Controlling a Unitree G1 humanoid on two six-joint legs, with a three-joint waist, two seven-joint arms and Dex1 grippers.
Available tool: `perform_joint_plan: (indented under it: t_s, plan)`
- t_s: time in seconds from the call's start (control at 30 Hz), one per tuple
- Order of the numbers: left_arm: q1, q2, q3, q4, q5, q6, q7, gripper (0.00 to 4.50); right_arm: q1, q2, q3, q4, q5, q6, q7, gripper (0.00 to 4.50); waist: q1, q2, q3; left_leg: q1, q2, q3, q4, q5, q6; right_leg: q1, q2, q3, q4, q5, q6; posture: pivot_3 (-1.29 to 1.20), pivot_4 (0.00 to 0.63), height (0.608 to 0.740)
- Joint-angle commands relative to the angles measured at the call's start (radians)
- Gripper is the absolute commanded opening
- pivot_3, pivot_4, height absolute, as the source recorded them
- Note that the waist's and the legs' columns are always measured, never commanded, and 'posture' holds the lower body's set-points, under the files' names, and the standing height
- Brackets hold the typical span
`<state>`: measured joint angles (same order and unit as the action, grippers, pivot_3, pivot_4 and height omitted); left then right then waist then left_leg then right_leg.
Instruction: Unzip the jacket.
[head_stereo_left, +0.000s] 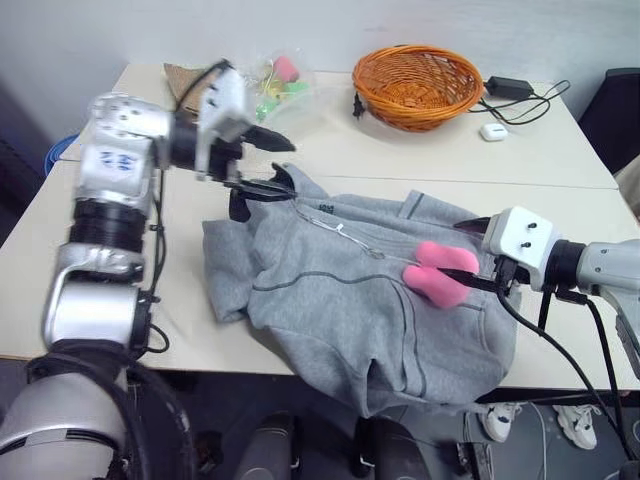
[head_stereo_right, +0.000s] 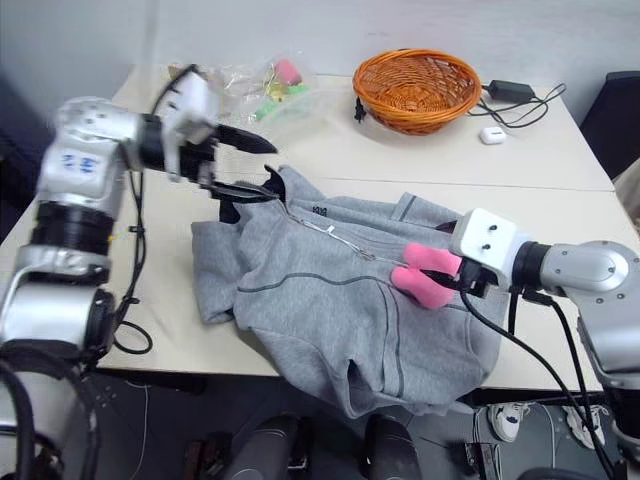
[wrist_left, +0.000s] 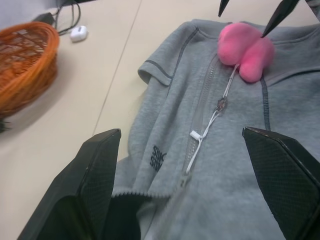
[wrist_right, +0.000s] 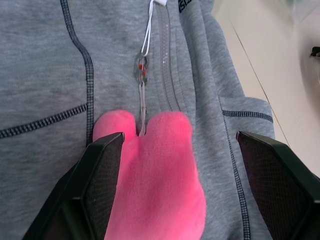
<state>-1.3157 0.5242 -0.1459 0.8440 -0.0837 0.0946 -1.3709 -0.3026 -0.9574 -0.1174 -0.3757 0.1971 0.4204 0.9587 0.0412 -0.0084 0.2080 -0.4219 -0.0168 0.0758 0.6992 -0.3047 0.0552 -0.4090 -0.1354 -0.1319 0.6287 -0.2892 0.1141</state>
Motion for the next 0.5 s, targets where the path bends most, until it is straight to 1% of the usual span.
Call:
perform_joint_plan:
  t_s: [0.03,0.07,0.13,0.17,0.27,0.3,0.37,0.5]
  plan:
    - [-0.079,-0.034,-0.037,0.152,0.073,-0.155,0.003,4.08,0.009,-0.001,-0.036,-0.056,0.011,0.018,-0.031,3.75,0.0,0.0,0.0,0.0,0.0,0.001,-0.001,0.0,0.0,0.0,0.0,0.0,-0.001,0.0,0.0,0.0,0.15,0.74]
    - [-0.089,-0.052,-0.043,0.193,0.084,-0.18,0.005,4.08,0.011,-0.002,-0.038,-0.062,0.013,0.024,-0.037,3.75,-0.002,0.0,0.0,0.0,0.0,0.001,-0.002,0.0,0.0,-0.001,0.0,0.0,-0.001,0.0,0.0,0.0,0.15,0.74]
    - [-0.093,-0.077,-0.069,0.261,0.125,-0.248,0.012,3.67,0.021,-0.003,-0.046,-0.075,0.016,0.034,-0.045,3.77,-0.004,0.0,0.0,0.0,0.0,0.001,-0.002,0.0,0.0,-0.001,0.0,0.0,-0.001,0.0,0.0,0.0,0.15,0.74]
    - [-0.092,-0.082,-0.079,0.288,0.143,-0.276,0.004,3.57,0.028,-0.005,-0.05,-0.083,0.016,0.039,-0.05,3.77,-0.006,0.0,0.0,0.0,0.0,0.001,-0.002,0.0,0.0,-0.001,0.0,0.0,-0.001,0.0,0.0,0.0,0.15,0.74]
    - [-0.099,-0.086,-0.076,0.346,0.156,-0.291,-0.037,2.71,0.051,-0.01,-0.063,-0.103,0.017,0.054,-0.061,3.77,-0.013,0.0,0.0,0.0,0.0,0.001,-0.002,0.0,0.0,-0.001,0.0,0.0,-0.001,0.0,0.0,0.0,0.15,0.74]
    - [-0.1,-0.085,-0.071,0.357,0.158,-0.291,-0.048,2.52,0.064,-0.012,-0.07,-0.109,0.018,0.058,-0.062,3.77,-0.014,0.0,0.0,0.0,0.0,0.001,-0.002,0.0,0.001,-0.001,0.0,0.0,-0.001,0.0,0.0,0.0,0.15,0.74]
    - [-0.094,-0.079,-0.072,0.372,0.167,-0.307,-0.073,2.52,0.087,-0.016,-0.082,-0.118,0.019,0.06,-0.064,3.77,-0.015,0.0,0.0,0.0,0.0,0.001,-0.002,0.0,0.001,-0.001,0.0,0.0,-0.001,0.0,0.0,0.0,0.15,0.74]
    - [-0.069,-0.069,-0.106,0.405,0.247,-0.381,0.027,2.52,0.112,-0.017,-0.086,-0.128,0.012,0.053,-0.071,3.77,-0.014,0.0,0.0,0.0,0.0,0.001,-0.002,-0.001,0.001,-0.001,0.0,0.0,-0.001,0.0,0.0,0.0,0.15,0.74]
